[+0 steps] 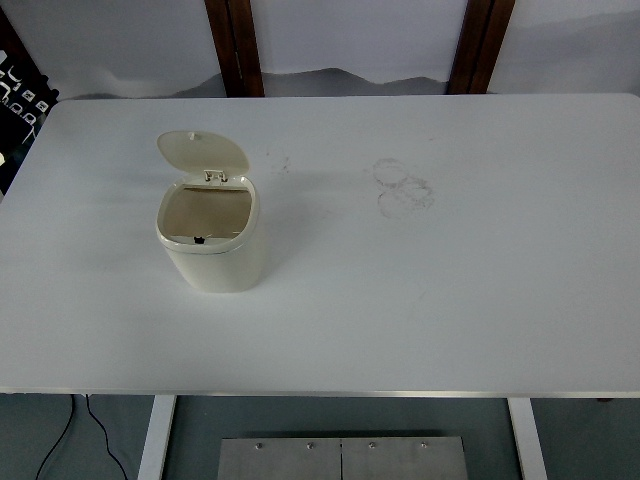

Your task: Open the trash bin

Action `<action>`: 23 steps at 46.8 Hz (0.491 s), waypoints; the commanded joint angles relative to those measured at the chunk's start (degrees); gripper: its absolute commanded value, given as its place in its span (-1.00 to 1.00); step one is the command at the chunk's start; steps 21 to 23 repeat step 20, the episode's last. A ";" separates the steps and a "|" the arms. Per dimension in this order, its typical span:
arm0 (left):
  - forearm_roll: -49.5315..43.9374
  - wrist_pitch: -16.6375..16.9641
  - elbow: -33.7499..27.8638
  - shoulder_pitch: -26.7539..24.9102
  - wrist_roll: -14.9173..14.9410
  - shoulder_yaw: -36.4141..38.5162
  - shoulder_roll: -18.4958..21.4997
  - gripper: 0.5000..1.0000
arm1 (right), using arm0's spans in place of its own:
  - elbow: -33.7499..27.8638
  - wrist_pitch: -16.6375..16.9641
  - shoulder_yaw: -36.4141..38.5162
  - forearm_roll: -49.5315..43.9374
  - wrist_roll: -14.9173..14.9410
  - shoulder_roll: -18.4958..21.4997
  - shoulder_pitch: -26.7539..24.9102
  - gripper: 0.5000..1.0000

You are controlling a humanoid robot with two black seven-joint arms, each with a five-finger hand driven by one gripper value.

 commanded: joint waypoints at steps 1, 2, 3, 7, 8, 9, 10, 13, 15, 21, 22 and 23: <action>0.02 0.00 0.00 0.27 0.00 -0.05 0.00 1.00 | 0.00 0.05 0.00 0.00 0.00 0.00 0.00 0.98; 0.02 0.00 0.00 0.36 0.00 0.03 0.00 1.00 | 0.00 -0.03 0.00 0.00 0.00 0.00 0.00 0.98; 0.02 0.00 0.00 0.36 0.00 0.04 0.00 1.00 | 0.00 0.05 0.00 0.00 0.00 0.00 0.00 0.98; 0.02 0.00 0.00 0.53 0.00 -0.05 0.00 1.00 | 0.00 -0.03 0.00 0.00 0.00 0.00 0.00 0.98; 0.02 0.00 0.00 0.62 0.00 -0.05 0.00 1.00 | 0.00 0.05 0.00 0.00 0.00 0.00 0.00 0.98; 0.02 0.00 0.00 0.62 0.00 -0.05 0.00 1.00 | 0.00 0.05 0.00 0.00 0.00 0.00 0.00 0.98; 0.02 0.00 0.00 0.62 0.00 0.03 0.00 1.00 | 0.00 -0.03 0.00 0.00 0.00 0.00 0.00 0.98; 0.02 0.00 0.00 0.62 0.00 0.04 0.00 1.00 | 0.00 0.05 0.00 0.00 0.00 0.00 0.00 0.98; 0.02 0.00 0.00 0.62 0.00 -0.05 0.00 1.00 | 0.00 0.05 0.00 0.00 0.00 0.00 0.00 0.98; 0.02 0.00 0.00 0.62 0.00 0.04 0.00 1.00 | 0.00 -0.03 0.00 0.00 0.00 0.00 -0.09 0.98; 0.02 0.00 0.00 0.62 0.00 0.04 0.00 1.00 | 0.00 -0.03 0.00 0.00 0.00 0.00 -0.09 0.98; 0.02 0.00 0.00 0.62 0.00 0.04 0.00 1.00 | 0.00 -0.03 0.00 0.00 0.00 0.00 -0.09 0.98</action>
